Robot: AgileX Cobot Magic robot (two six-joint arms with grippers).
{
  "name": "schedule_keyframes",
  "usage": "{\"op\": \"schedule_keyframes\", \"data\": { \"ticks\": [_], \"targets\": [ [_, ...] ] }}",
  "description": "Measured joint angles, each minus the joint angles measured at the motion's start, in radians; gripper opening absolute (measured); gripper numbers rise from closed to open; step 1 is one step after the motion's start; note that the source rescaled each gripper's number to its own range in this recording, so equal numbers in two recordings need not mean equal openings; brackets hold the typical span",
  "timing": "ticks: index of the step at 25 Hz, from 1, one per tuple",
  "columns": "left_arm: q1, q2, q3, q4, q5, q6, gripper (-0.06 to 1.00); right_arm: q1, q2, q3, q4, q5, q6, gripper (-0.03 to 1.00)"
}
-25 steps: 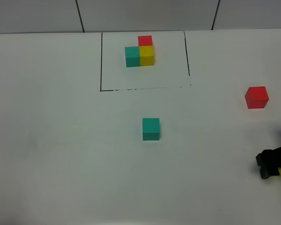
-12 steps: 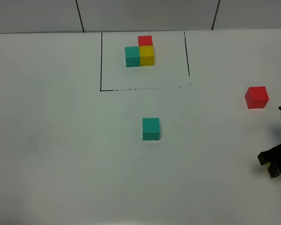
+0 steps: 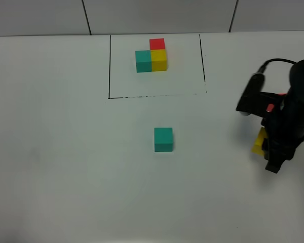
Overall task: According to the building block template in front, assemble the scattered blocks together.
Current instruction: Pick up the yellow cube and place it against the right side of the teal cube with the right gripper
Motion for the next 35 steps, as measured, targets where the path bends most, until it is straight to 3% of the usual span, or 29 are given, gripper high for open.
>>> {"op": "schedule_keyframes", "data": {
  "ticks": [5, 13, 21, 35],
  "targets": [
    [0.000, 0.000, 0.000, 0.000, 0.000, 0.000, 0.80, 0.078, 0.082, -0.113, -0.050, 0.003, -0.093, 0.02],
    [0.000, 0.000, 0.000, 0.000, 0.000, 0.000, 0.80, 0.109, 0.265, -0.305, -0.020, 0.059, -0.229, 0.02],
    [0.000, 0.000, 0.000, 0.000, 0.000, 0.000, 0.80, 0.129, 0.364, -0.423, 0.039, 0.094, -0.248, 0.02],
    [0.000, 0.000, 0.000, 0.001, 0.000, 0.000, 0.80, 0.165, 0.400, -0.439, 0.106, 0.117, -0.233, 0.02]
  ]
}}
